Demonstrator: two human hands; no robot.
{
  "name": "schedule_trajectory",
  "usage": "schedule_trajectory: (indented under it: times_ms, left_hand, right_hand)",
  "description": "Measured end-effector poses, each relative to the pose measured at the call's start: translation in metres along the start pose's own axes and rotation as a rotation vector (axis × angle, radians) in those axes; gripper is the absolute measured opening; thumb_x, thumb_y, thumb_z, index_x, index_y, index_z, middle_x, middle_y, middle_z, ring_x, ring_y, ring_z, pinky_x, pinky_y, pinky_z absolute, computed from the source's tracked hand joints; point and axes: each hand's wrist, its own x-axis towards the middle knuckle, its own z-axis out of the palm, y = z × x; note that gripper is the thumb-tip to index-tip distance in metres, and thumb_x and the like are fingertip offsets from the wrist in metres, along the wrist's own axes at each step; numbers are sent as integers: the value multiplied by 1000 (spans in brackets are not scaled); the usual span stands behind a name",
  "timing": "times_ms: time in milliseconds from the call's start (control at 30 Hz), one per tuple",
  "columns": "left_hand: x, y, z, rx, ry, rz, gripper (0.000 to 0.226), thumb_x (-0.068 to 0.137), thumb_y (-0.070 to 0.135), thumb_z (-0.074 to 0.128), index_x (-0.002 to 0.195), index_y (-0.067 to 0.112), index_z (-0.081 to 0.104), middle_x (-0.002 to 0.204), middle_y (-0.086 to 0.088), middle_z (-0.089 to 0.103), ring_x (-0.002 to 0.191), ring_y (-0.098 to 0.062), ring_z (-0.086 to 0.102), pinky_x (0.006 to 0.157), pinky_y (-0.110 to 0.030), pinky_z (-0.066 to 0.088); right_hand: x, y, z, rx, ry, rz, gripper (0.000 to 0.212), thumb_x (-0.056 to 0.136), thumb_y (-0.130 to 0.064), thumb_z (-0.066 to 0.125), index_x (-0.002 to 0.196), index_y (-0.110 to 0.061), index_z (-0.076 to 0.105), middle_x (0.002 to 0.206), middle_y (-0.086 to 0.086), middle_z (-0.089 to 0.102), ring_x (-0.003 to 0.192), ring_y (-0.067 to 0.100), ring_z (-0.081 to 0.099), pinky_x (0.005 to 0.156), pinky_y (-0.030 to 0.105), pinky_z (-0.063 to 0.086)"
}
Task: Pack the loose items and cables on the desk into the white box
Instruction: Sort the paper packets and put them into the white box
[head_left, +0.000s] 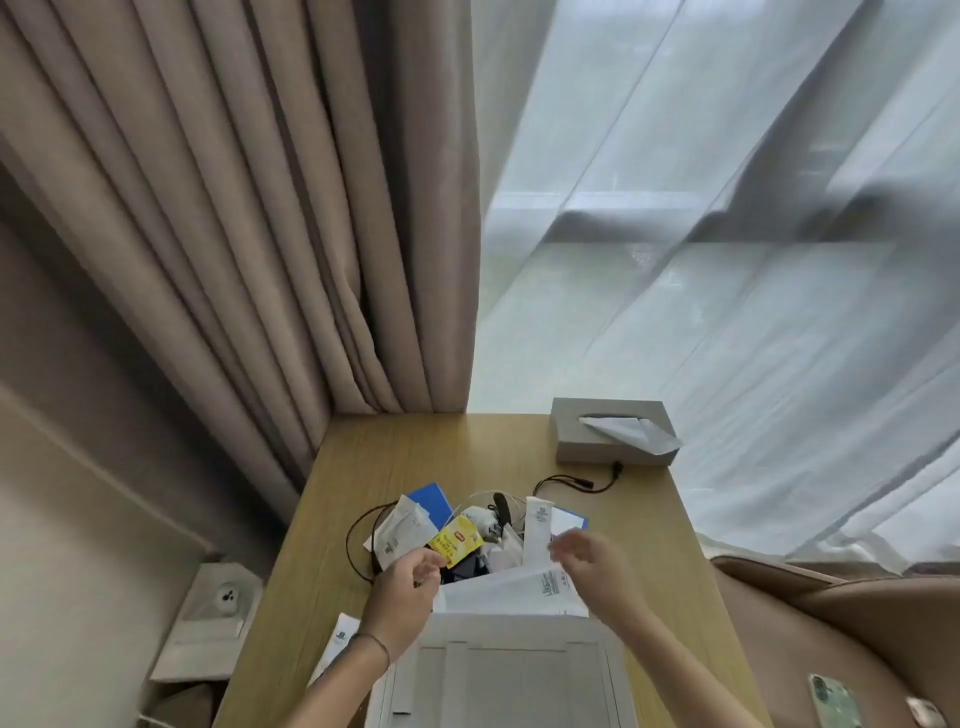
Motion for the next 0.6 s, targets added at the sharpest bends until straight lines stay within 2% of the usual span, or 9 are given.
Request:
schedule_trajectory:
  times_ms: [100, 200, 267, 400, 533, 600]
  left_hand:
    - [9, 0, 5, 69, -55, -44, 21, 97, 13, 52, 98, 26, 68, 101, 9, 70, 101, -6, 63, 86, -29, 54]
    - [11, -3, 8, 130, -88, -83, 22, 96, 14, 51, 96, 29, 68, 100, 11, 70, 98, -5, 63, 78, -25, 53]
    - [12, -3, 9, 173, -113, -77, 23, 96, 16, 51, 95, 32, 67, 101, 13, 70, 97, -1, 62, 71, -19, 49]
    - [17, -2, 8, 227, -128, -65, 21, 97, 18, 50, 98, 32, 66, 101, 13, 69, 93, 0, 61, 67, -16, 48]
    - [19, -2, 4, 234, -113, -66, 22, 97, 18, 48, 100, 30, 66, 95, 14, 69, 83, -5, 66, 66, -21, 54]
    - [19, -3, 3, 233, -114, -49, 22, 97, 19, 49, 99, 31, 66, 94, 15, 69, 83, -4, 65, 63, -18, 52]
  right_hand:
    - [20, -2, 12, -208, -194, -89, 28, 90, -10, 57, 96, -32, 73, 97, -17, 74, 85, -1, 66, 69, 17, 54]
    - [33, -4, 31, -393, -372, -159, 33, 89, -9, 63, 113, -30, 70, 118, -11, 70, 108, 9, 64, 89, 26, 54]
    - [42, 0, 45, -484, -440, -189, 43, 86, -6, 68, 123, -29, 67, 129, -7, 67, 118, 17, 61, 96, 30, 53]
    - [57, -1, 63, -602, -490, -243, 51, 81, -4, 70, 124, -30, 63, 125, -2, 64, 112, 22, 59, 90, 34, 54]
    - [66, 0, 71, -713, -501, -311, 42, 81, -7, 68, 116, -29, 62, 115, 0, 64, 104, 21, 57, 78, 31, 50]
    - [68, 0, 74, -720, -517, -301, 34, 84, -9, 65, 114, -25, 66, 113, 1, 67, 99, 21, 61, 79, 31, 54]
